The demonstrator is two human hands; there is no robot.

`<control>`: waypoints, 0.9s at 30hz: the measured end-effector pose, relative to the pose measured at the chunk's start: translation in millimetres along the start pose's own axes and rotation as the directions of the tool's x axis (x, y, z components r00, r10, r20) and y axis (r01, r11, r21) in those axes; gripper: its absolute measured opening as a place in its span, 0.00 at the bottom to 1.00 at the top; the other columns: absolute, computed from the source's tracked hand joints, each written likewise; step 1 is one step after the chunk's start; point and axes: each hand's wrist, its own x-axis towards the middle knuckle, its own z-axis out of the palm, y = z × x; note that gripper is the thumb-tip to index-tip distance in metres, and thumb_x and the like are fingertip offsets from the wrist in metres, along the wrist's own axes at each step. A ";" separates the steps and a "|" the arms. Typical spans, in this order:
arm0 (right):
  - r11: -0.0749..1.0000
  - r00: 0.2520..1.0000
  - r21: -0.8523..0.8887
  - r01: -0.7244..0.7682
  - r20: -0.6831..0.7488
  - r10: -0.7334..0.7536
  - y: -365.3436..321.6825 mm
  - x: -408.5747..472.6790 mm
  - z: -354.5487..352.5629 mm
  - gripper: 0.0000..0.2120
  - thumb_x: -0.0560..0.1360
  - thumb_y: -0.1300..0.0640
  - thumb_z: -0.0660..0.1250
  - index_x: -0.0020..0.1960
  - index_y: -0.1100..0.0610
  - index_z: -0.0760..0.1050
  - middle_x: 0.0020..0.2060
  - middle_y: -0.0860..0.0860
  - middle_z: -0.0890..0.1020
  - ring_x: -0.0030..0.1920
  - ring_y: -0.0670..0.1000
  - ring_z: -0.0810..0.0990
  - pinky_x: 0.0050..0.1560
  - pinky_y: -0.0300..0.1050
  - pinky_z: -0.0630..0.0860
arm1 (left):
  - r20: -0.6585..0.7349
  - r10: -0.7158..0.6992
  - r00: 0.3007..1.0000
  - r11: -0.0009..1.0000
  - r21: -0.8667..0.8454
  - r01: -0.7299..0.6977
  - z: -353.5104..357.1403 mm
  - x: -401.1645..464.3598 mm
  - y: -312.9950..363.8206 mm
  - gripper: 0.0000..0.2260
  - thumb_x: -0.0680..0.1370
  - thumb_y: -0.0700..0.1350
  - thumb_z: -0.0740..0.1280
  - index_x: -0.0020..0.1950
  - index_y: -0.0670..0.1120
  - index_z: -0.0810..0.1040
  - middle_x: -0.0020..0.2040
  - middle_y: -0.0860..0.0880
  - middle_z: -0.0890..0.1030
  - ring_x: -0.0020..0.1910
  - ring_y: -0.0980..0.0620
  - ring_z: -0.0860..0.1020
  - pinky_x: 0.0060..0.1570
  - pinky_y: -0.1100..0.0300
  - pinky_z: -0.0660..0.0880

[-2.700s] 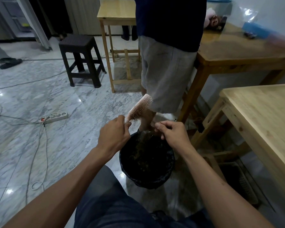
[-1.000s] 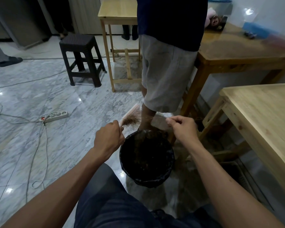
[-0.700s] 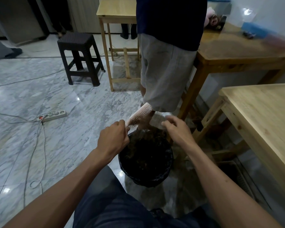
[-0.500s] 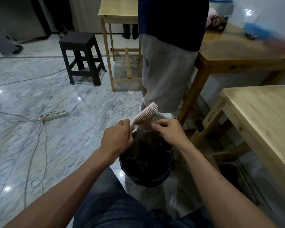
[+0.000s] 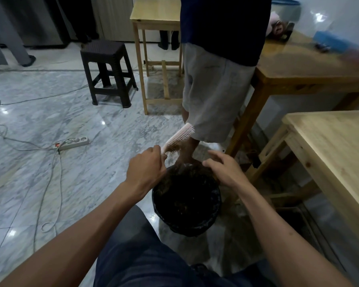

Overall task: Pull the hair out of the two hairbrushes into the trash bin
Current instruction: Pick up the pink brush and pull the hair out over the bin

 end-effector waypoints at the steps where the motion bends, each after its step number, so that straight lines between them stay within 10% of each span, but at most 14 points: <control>1: 0.999 0.999 -0.005 0.037 0.002 -0.037 -2.9 1.1 4.1 0.29 0.75 0.45 0.73 0.74 0.48 0.74 0.69 0.50 0.76 0.70 0.52 0.73 0.65 0.47 0.70 | 0.004 0.020 1.000 1.000 0.001 -0.020 -0.2 -0.5 4.3 0.11 0.82 0.50 0.60 0.48 0.42 0.71 0.40 0.43 0.78 0.30 0.43 0.69 0.31 0.52 0.70; 9: 0.992 0.993 -0.113 0.060 -0.098 -0.071 8.9 8.2 20.3 0.07 0.77 0.51 0.75 0.49 0.53 0.89 0.50 0.49 0.89 0.56 0.47 0.83 0.56 0.41 0.73 | -0.056 0.029 0.998 0.999 -0.042 -0.031 -8.9 2.0 11.8 0.10 0.82 0.50 0.60 0.45 0.44 0.69 0.37 0.46 0.75 0.29 0.45 0.69 0.29 0.55 0.65; 18: 0.965 1.000 -0.260 -0.010 0.020 0.015 14.7 6.3 16.9 0.17 0.75 0.50 0.74 0.63 0.51 0.84 0.61 0.50 0.84 0.65 0.53 0.80 0.66 0.51 0.76 | -0.060 0.017 0.998 0.999 -0.040 -0.020 -6.1 2.5 13.5 0.11 0.82 0.50 0.60 0.48 0.42 0.73 0.38 0.44 0.78 0.30 0.43 0.70 0.30 0.54 0.67; 22: 0.995 0.994 -0.005 0.100 0.054 -0.100 -4.5 7.8 15.1 0.32 0.73 0.48 0.75 0.75 0.50 0.73 0.66 0.47 0.77 0.65 0.48 0.76 0.60 0.42 0.72 | -0.041 0.027 0.999 0.999 -0.035 -0.028 -7.1 1.6 16.4 0.11 0.82 0.50 0.60 0.49 0.42 0.73 0.39 0.44 0.78 0.31 0.44 0.70 0.31 0.54 0.68; 27: 0.978 0.974 -0.087 0.190 -0.106 -0.199 -4.6 9.4 29.5 0.10 0.77 0.50 0.74 0.57 0.51 0.87 0.48 0.45 0.88 0.51 0.46 0.84 0.56 0.46 0.79 | -0.006 0.036 0.999 0.997 -0.075 -0.037 -13.7 -1.0 18.5 0.10 0.82 0.50 0.61 0.45 0.45 0.68 0.37 0.47 0.72 0.31 0.44 0.69 0.31 0.54 0.66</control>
